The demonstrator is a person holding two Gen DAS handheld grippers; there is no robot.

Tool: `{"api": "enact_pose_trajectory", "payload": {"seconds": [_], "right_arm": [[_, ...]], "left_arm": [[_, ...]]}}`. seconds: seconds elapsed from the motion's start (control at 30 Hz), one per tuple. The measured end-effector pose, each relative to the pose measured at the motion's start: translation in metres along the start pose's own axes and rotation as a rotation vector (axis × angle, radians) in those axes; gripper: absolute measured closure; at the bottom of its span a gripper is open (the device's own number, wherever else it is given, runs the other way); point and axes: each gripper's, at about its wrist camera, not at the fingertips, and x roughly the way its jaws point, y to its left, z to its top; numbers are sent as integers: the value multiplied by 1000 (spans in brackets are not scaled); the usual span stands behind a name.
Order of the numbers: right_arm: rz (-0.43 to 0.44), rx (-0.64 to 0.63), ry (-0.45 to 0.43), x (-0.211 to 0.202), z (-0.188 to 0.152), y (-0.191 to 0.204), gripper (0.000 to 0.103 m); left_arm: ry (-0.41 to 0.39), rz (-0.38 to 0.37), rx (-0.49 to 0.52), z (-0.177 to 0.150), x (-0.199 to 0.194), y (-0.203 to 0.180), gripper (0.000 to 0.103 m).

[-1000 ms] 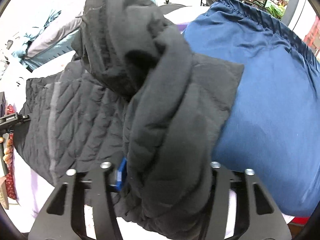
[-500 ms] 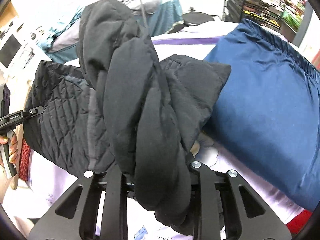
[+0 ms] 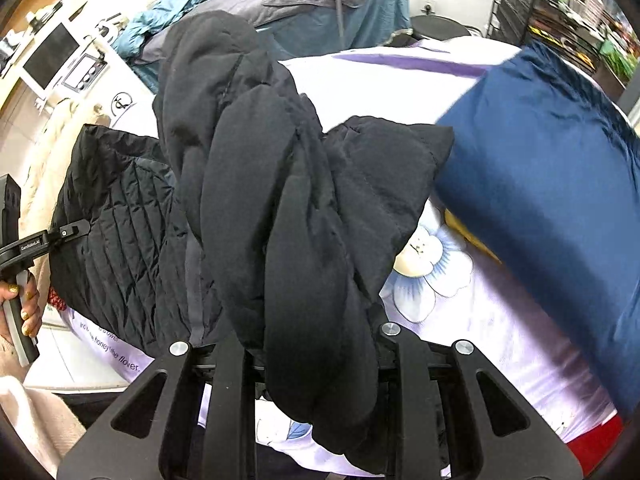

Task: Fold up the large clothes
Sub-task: 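Carry the folded jacket with both tools onto the beige cushion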

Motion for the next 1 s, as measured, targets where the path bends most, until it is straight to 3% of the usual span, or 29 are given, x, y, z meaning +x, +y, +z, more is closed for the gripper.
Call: {"api": "enact_pose_trajectory", "payload": {"seconds": [0.2,0.37,0.57,0.83,1.0], "right_arm": [[66,-119,-1,-11,26,32,83],[140,-233,-21,-25,52,69,84],[250,-375,-64,-43,96,133,84],[493,-677,-160,-81,164,283,85],[666,-732,-175,-72,209,376,85]], "left_arm": [[-91,-32,-14,10,-34,2,77],[-164,-22,-79,9,-72,26,77],[-327,10,-206,-4,-156,76,77],[-652,178,-331,-40,-312,133,77],[-832,313,-435,-76,-391,172,77]]}}
